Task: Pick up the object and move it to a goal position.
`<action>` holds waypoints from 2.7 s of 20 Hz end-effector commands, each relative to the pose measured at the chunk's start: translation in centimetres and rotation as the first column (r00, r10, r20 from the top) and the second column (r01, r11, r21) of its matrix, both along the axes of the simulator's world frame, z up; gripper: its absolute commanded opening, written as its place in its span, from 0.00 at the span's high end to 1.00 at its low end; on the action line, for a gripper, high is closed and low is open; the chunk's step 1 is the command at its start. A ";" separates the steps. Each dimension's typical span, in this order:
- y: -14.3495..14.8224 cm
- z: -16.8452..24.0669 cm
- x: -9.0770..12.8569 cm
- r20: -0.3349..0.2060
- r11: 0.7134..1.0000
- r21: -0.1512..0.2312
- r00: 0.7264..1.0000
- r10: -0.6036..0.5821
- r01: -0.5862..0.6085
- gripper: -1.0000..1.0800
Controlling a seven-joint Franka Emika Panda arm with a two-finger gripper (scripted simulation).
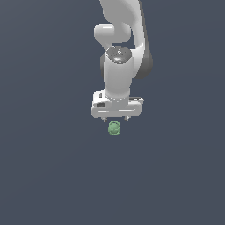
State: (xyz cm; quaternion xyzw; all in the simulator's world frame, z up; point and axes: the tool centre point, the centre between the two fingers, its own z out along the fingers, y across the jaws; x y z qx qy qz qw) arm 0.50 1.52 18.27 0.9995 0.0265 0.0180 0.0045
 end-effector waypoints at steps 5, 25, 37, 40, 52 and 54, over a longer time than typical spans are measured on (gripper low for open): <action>0.0 0.4 0.2 0.000 1.000 0.009 1.000 -0.016 0.016 0.04; -0.3 -5.5 -2.0 -0.022 0.998 0.013 0.998 -0.057 0.057 0.04; -0.5 -9.2 -3.9 -0.037 0.997 0.008 0.997 -0.072 0.072 0.04; -0.5 -9.5 -3.9 -0.037 0.997 0.008 0.997 -0.072 0.072 0.04; -0.5 -14.1 -4.0 -0.036 0.997 0.008 0.997 -0.072 0.073 0.04; -0.5 -14.3 -4.0 -0.036 0.997 0.008 0.997 -0.072 0.073 0.04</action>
